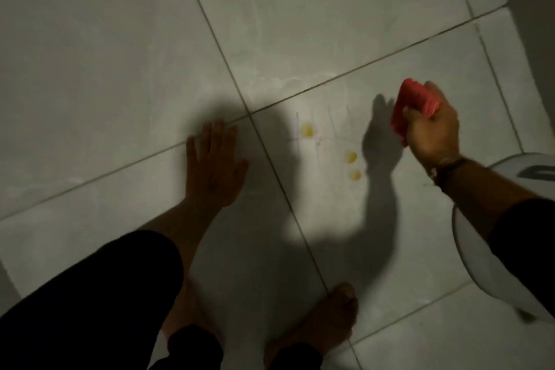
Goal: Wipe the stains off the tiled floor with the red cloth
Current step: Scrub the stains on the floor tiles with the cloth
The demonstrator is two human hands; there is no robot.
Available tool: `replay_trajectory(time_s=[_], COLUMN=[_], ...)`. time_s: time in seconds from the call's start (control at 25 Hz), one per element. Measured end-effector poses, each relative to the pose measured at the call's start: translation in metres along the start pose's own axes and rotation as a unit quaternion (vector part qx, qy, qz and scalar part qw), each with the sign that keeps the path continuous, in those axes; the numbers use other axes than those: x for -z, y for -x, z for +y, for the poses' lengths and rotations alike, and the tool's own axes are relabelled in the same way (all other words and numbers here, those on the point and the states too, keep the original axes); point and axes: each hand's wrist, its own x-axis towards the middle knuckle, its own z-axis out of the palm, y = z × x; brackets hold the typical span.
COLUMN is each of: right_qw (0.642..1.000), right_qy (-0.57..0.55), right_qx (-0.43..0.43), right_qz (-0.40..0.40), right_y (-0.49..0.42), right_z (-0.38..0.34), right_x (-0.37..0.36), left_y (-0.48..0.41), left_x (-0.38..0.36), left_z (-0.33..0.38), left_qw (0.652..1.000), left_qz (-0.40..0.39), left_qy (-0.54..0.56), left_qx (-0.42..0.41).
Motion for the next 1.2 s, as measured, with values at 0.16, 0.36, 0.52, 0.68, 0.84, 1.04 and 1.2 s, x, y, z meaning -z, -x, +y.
replay_trajectory(time_s=[0.16, 0.36, 0.52, 0.68, 0.84, 1.04, 1.2], right_qw=[0.971, 0.913, 0.909, 0.855, 0.849, 0.914, 0.853], right_qy=[0.235, 0.381, 0.364, 0.388, 0.477, 0.364, 0.398], right_qx=[0.048, 0.146, 0.200, 0.336, 0.192, 0.172, 0.333], right_qz=[0.008, -0.030, 0.032, -0.075, -0.120, 0.054, -0.063], right_y=[-0.024, -0.015, -0.002, 0.144, 0.174, 0.045, 0.164], right_z=[0.006, 0.016, -0.014, 0.062, 0.113, 0.006, 0.062], right_x=[-0.062, -0.126, -0.197, -0.224, -0.151, -0.205, -0.229], left_y=[-0.012, -0.018, -0.020, -0.019, -0.015, -0.018, -0.019], left_x=[-0.044, -0.076, -0.080, -0.072, -0.070, -0.077, -0.077], left_z=[-0.020, -0.039, -0.040, -0.039, -0.037, -0.039, -0.040], left_qw=[0.998, 0.989, 0.987, 0.989, 0.989, 0.987, 0.987], left_qz=[0.057, 0.129, 0.144, 0.132, 0.130, 0.145, 0.145], left_qy=[-0.025, -0.029, -0.040, -0.026, -0.020, -0.030, -0.020], left_qx=[-0.025, -0.062, -0.066, -0.065, -0.063, -0.070, -0.069])
